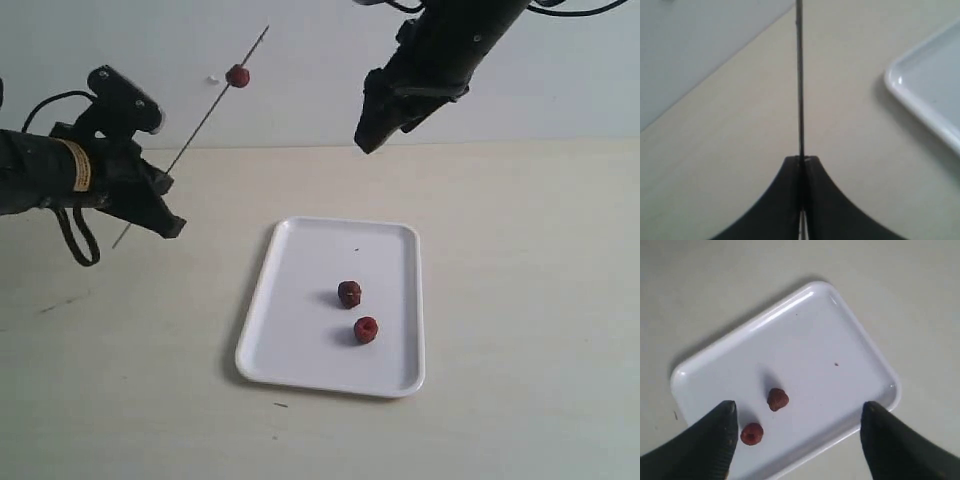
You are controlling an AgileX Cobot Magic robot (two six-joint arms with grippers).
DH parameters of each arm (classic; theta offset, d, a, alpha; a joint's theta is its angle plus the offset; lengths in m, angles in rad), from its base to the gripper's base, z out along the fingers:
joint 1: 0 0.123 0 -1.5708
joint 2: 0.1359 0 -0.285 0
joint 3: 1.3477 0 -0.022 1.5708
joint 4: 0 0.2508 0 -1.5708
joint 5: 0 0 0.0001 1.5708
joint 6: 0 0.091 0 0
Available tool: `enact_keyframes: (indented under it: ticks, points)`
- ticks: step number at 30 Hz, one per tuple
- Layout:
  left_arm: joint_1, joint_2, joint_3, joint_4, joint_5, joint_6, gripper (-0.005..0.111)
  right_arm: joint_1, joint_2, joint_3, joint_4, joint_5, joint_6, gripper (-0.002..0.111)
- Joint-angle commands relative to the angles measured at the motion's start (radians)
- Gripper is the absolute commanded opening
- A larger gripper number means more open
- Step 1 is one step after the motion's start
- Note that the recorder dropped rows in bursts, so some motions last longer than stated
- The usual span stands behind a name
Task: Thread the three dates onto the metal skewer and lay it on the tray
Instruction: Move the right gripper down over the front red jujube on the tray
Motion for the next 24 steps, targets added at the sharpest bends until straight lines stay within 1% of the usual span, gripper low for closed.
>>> enact_keyframes:
  ticks: [1, 2, 4, 8, 11, 13, 16, 19, 24]
  points:
    - [0.002, -0.061, -0.008, 0.050, 0.177, -0.007, 0.000, 0.084, 0.000, -0.003, -0.071, -0.002, 0.000, 0.066]
    - [0.002, -0.076, -0.008, 0.050, 0.228, 0.003, 0.000, 0.117, 0.000, 0.022, -0.071, -0.002, 0.000, 0.066]
    - [0.002, -0.089, -0.008, 0.050, 0.258, 0.016, 0.000, 0.153, 0.005, 0.069, -0.092, -0.002, 0.006, 0.066]
    - [-0.007, -0.093, -0.008, 0.044, 0.284, 0.039, 0.000, 0.229, 0.027, 0.155, -0.224, -0.002, 0.217, 0.064]
    - [-0.026, -0.093, -0.008, 0.026, 0.295, 0.062, 0.000, 0.273, 0.042, 0.185, -0.348, -0.027, 0.317, 0.064]
    - [-0.039, -0.093, -0.008, 0.012, 0.302, 0.092, 0.000, 0.288, 0.051, 0.196, -0.362, -0.027, 0.349, 0.064]
    - [-0.064, -0.093, -0.008, -0.019, 0.316, 0.146, 0.000, 0.295, 0.058, 0.221, -0.351, -0.027, 0.347, 0.064]
    - [-0.068, -0.093, -0.008, -0.066, 0.318, 0.204, 0.000, 0.295, 0.058, 0.255, -0.351, -0.055, 0.347, 0.064]
    - [-0.068, -0.093, -0.008, -0.071, 0.355, 0.210, 0.000, 0.295, 0.058, 0.317, -0.348, -0.144, 0.349, 0.064]
